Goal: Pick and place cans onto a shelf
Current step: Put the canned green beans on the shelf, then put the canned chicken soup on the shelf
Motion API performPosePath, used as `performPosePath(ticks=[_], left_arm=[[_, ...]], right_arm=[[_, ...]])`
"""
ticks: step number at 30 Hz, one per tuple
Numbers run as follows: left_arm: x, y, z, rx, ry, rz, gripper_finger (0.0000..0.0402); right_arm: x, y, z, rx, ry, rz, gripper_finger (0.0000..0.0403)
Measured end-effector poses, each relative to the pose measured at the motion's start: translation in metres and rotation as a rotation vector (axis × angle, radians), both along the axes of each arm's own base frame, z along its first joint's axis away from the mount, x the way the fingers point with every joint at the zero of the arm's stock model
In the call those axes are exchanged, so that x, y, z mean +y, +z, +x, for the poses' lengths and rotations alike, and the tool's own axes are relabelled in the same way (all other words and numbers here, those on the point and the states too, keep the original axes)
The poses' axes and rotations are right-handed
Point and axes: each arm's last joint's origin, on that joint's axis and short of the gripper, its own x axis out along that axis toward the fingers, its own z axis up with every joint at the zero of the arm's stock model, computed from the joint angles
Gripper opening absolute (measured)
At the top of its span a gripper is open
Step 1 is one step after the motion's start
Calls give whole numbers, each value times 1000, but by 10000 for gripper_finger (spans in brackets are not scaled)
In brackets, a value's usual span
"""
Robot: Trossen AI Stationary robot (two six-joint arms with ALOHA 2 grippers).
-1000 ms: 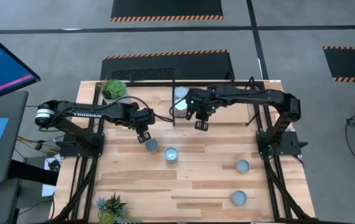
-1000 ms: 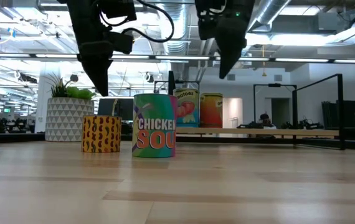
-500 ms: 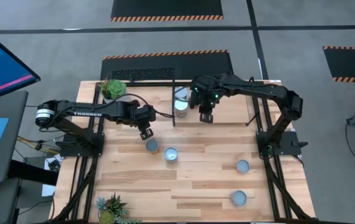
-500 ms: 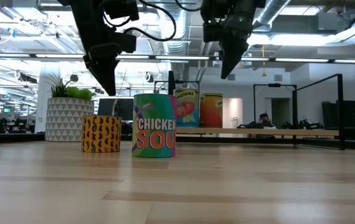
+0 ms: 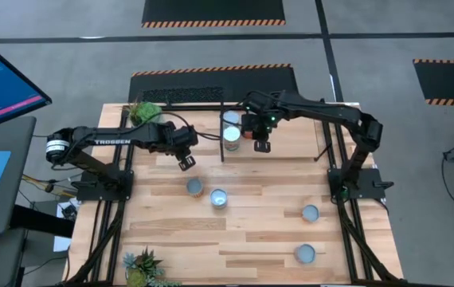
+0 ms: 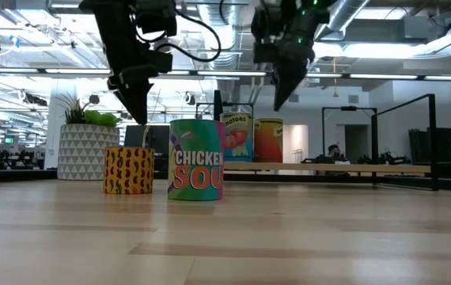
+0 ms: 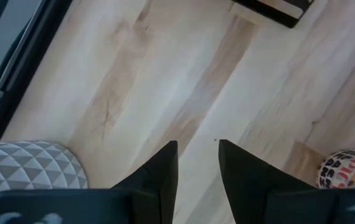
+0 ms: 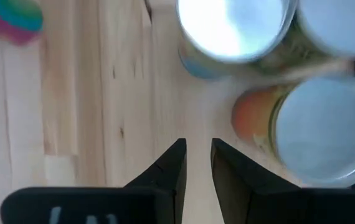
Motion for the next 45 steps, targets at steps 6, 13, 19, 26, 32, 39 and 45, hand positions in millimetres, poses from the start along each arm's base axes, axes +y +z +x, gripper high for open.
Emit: performPosePath(ticks=[6, 13, 19, 26, 32, 39, 45], left_arm=[[6, 0, -2, 0, 24, 0, 105], [11, 0, -3, 0, 45, -1, 105], [14, 0, -4, 0, 58, -1, 105], [15, 0, -5, 0, 60, -1, 105], [15, 0, -5, -1, 60, -2, 105], [15, 0, -5, -1, 60, -2, 105], [14, 0, -4, -12, 47, -42, 105]], right_arm=[[-9, -16, 4, 57, 10, 12, 97], [-19, -21, 6, 46, 13, -3, 97], [-32, -20, 0, 39, -28, -5, 97], [-42, -20, -6, 38, -69, -3, 97], [-43, -20, -7, 43, -72, 0, 97], [-33, -22, -11, 117, -93, 52, 97], [-12, -17, -18, 216, -98, 107, 97]])
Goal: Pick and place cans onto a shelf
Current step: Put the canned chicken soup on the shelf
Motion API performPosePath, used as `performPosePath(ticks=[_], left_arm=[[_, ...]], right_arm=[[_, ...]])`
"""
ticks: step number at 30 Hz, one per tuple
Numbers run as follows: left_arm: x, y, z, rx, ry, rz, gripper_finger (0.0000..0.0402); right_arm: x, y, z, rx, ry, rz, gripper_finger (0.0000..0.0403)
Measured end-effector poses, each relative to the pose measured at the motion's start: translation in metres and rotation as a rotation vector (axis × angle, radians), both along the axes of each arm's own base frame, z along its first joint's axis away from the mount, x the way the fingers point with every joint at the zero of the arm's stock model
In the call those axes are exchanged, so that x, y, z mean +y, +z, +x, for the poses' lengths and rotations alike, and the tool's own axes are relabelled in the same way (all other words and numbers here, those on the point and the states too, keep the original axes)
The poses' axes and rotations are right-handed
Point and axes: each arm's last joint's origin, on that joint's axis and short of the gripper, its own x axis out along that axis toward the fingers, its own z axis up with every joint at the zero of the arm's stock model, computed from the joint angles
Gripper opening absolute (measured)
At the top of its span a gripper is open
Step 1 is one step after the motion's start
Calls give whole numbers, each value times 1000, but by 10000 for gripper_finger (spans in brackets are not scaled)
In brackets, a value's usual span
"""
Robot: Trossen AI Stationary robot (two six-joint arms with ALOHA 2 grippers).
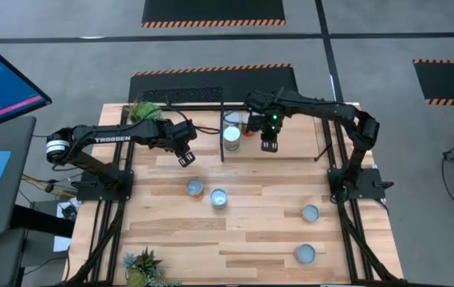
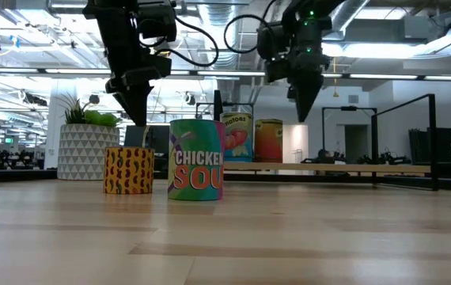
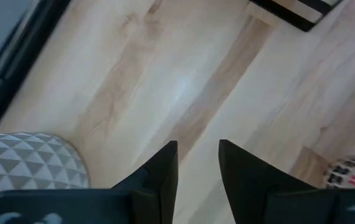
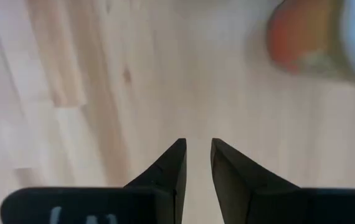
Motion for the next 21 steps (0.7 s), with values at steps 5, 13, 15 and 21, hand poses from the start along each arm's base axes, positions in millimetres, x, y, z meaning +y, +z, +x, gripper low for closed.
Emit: performPosePath(ticks=[5, 13, 15, 21], left_arm=[[-2, 0, 1, -13, -20, -45, 105], [-11, -2, 4, -49, -133, -209, 105], [-15, -2, 5, -46, -158, -206, 105], [-23, -2, 5, -25, -192, -206, 105]], right_arm=[[22, 4, 1, 47, -80, 38, 97], [63, 9, 9, 72, -215, 50, 97], [77, 15, 10, 49, -252, 32, 97], [127, 24, 34, -167, -288, 59, 97]])
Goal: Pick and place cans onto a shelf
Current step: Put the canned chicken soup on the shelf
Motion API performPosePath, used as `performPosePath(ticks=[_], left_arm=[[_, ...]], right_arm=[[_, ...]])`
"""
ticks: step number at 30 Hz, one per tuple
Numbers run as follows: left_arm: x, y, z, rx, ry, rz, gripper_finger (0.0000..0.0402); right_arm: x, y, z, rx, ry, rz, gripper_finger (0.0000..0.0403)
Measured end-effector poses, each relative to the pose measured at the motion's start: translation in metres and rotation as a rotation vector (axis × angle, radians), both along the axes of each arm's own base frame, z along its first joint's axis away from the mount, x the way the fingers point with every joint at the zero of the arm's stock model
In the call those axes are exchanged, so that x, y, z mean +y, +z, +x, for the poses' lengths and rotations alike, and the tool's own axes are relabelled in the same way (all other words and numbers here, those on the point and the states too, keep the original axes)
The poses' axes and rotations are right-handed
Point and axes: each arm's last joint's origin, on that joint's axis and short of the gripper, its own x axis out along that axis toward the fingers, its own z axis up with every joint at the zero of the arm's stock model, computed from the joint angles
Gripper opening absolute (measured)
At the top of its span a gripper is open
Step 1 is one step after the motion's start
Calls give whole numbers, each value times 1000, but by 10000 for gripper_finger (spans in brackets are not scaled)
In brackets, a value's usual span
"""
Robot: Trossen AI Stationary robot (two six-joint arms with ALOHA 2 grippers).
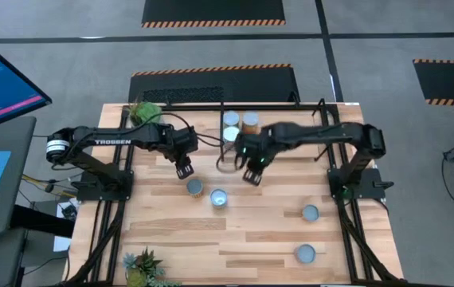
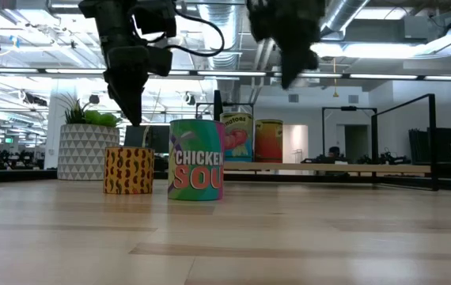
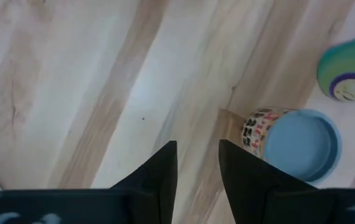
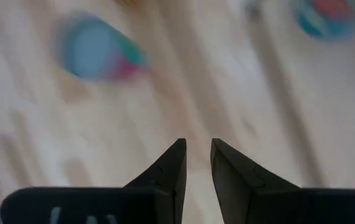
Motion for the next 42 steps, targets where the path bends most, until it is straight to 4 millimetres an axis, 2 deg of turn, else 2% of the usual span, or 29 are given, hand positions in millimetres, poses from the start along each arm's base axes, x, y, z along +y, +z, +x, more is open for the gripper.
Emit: performPosePath(ticks=[4, 8, 10, 13, 17, 20, 25, 33, 42], left_arm=[[1, 0, -1, 15, 31, 49, 105], [8, -1, -8, 93, 169, 179, 105], [14, -1, -15, 148, 254, 246, 105], [22, -2, -25, 229, 309, 243, 105], [27, -1, -32, 274, 276, 227, 105], [26, 7, -37, 249, 241, 240, 105], [22, 25, -51, 172, 237, 264, 105], [11, 55, -83, 37, 300, 298, 105], [1, 75, -113, -81, 376, 322, 105]], right_arm=[[32, -4, 27, -180, 18, 1, 97], [50, -20, 46, -236, -47, 17, 97], [55, -31, 52, -215, -80, 35, 97], [64, -54, 63, -177, -116, 53, 97], [79, -73, 73, -179, -115, 68, 97], [85, -77, 72, -162, -130, 82, 97], [85, -75, 73, -179, -156, 59, 97], [78, -74, 74, -189, -183, 32, 97], [68, -74, 75, -192, -203, 20, 97]])
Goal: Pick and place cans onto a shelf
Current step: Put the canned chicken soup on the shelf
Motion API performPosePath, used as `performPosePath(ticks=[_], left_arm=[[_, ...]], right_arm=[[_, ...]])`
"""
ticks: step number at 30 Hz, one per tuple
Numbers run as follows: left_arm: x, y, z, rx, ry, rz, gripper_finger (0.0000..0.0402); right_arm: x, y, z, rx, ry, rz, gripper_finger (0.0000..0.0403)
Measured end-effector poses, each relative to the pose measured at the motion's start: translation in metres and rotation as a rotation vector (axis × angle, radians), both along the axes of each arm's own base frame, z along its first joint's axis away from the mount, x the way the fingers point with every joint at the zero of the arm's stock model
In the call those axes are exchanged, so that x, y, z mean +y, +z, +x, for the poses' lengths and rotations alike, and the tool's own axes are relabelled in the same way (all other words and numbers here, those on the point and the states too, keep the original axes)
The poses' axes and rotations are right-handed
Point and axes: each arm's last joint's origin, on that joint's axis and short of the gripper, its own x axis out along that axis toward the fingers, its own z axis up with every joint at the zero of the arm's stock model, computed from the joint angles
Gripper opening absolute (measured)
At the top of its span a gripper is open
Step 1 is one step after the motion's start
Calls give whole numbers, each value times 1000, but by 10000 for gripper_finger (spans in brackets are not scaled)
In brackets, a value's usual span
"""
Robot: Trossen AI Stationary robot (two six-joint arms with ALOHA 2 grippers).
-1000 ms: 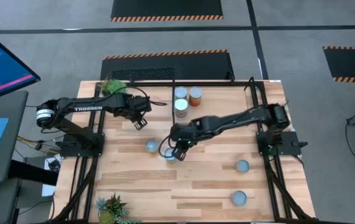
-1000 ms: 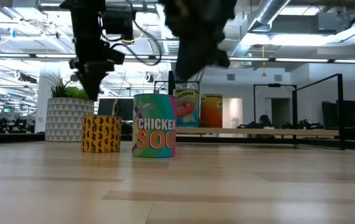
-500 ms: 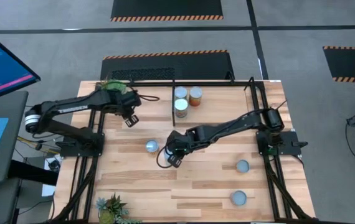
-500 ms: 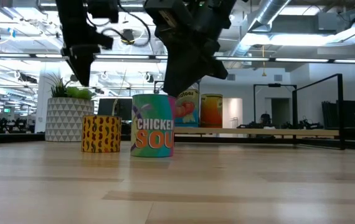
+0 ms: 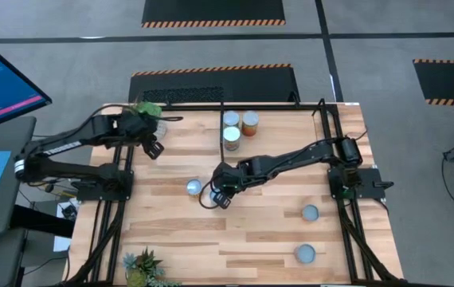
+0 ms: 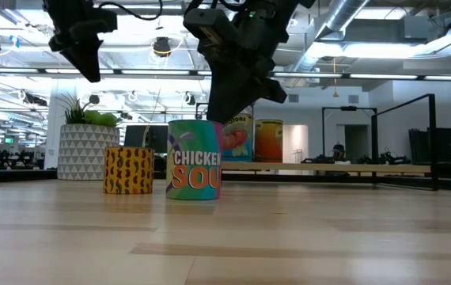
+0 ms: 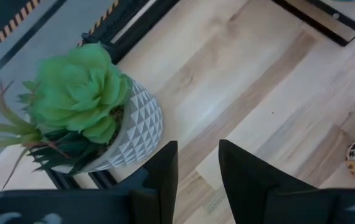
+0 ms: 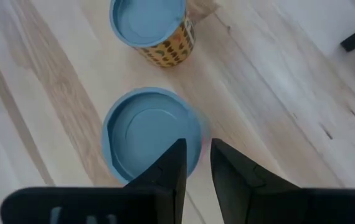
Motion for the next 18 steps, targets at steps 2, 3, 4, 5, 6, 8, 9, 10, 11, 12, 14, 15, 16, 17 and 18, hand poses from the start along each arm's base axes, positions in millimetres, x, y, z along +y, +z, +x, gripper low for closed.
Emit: performPosePath(ticks=[2, 3, 4, 5, 6, 8, 9, 10, 11, 12, 14, 15, 16, 17, 18], left_arm=[[-1, 2, -4, -11, 2, 4, 105], [-2, 3, -5, -16, 2, 6, 105], [-2, 3, -6, -16, 4, 10, 105], [-2, 4, -7, -14, 9, 18, 105], [-2, 4, -8, -13, 13, 26, 105], [-2, 4, -9, -3, 19, 34, 105], [-2, 4, -9, 3, 22, 39, 105], [-2, 3, -10, 10, 24, 41, 105], [-2, 3, -10, 16, 25, 42, 105], [-2, 3, -10, 20, 25, 40, 105], [-2, 3, -9, 21, 25, 39, 105], [-2, 3, -9, 21, 25, 40, 105], [-2, 3, -9, 21, 25, 40, 105], [-2, 3, -9, 21, 26, 40, 105], [-2, 3, -9, 21, 25, 40, 105]], right_arm=[[0, 0, 0, 1, 20, -1, 97], [1, 0, 0, 1, 28, -2, 97], [1, 0, 0, 2, 30, -2, 97], [1, 0, 0, 2, 31, 1, 97], [1, 0, 0, 2, 33, 2, 97], [1, 0, 0, 2, 36, 1, 97], [1, 0, 0, 2, 36, 0, 97], [1, 0, 0, 3, 42, -3, 97], [1, 0, 0, 3, 50, -7, 97], [1, 0, 0, 3, 54, -10, 97], [1, 0, 0, 6, 58, -12, 97], [1, -1, 0, 6, 59, -13, 97], [1, 0, 0, 6, 65, -17, 97], [1, 0, 0, 7, 74, -22, 97], [1, -1, 0, 7, 80, -25, 97]])
